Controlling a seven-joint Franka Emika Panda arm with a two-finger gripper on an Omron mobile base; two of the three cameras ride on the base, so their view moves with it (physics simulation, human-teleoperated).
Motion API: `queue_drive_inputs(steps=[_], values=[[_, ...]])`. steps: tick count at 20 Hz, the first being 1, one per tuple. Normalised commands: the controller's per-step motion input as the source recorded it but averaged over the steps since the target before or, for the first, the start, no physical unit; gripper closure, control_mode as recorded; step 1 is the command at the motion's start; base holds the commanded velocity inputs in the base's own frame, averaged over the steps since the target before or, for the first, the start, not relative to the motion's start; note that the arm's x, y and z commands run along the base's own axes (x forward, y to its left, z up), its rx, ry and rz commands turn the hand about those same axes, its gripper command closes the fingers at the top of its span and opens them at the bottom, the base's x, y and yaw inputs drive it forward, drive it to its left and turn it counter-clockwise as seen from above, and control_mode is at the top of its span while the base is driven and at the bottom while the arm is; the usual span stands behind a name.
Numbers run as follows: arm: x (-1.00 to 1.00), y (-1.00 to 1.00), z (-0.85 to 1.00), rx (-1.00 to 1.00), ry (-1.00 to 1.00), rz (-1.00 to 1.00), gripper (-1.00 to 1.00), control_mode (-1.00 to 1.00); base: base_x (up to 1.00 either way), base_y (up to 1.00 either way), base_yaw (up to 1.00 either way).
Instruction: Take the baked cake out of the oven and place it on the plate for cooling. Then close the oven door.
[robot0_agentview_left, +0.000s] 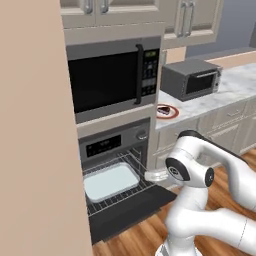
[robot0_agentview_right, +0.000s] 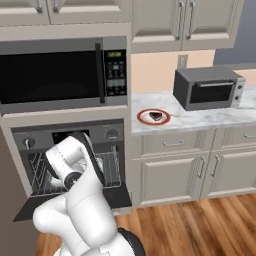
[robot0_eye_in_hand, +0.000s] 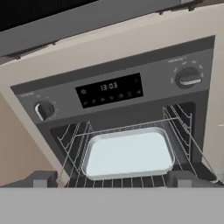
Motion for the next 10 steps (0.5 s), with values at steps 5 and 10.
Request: queue_drive_inputs(steps=[5,10], values=[[0.00,0.00,0.00,0.00,0.00,0.00,-1.00,1.00,0.29,0.49,-0.02],[0.00,0.00,0.00,0.00,0.00,0.00,-1.00,1.00,0.21,0.49,-0.01]])
